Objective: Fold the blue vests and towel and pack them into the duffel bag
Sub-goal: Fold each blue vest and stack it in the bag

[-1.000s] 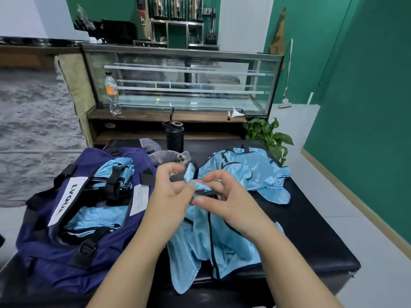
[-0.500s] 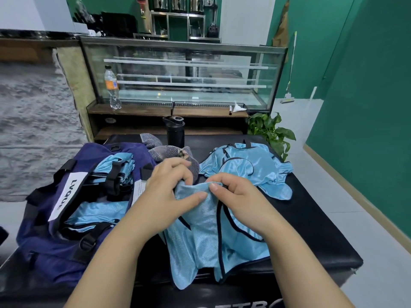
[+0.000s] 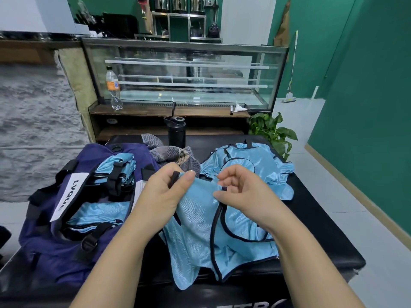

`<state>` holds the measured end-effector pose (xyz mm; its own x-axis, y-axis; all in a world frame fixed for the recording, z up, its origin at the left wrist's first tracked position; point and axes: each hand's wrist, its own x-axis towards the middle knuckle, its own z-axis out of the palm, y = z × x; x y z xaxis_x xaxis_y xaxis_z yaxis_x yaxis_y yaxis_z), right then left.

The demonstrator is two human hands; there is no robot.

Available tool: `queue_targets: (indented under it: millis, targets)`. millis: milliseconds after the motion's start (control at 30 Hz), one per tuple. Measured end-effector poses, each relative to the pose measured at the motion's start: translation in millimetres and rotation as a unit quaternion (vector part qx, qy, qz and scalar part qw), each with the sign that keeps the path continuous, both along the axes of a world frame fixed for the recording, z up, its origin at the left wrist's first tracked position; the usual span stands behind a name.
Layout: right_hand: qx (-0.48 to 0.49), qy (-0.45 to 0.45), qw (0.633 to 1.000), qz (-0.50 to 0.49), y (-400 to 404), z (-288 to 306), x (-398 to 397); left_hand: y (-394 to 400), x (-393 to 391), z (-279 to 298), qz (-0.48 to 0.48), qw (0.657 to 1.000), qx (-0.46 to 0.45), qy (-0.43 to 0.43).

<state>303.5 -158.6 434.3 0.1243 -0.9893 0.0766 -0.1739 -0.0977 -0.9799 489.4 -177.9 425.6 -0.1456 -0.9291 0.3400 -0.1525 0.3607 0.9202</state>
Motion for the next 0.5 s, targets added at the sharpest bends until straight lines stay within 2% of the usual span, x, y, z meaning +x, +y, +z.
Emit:
queue_targets:
  millis: [100,267,500]
  targets:
    - [0.007,0.024,0.999,-0.034,-0.2,0.0,-0.5,3.4,-3.3,2.3,0.022,1.0,0.002,0.006]
    - [-0.04,0.06,0.995,-0.067,5.8,7.1,0.4,9.3,-6.8,5.7,0.035,0.999,-0.025,0.014]
    - [-0.053,0.0,0.995,-0.088,8.7,8.7,2.5,15.5,-8.9,10.0,0.027,0.999,-0.031,0.009]
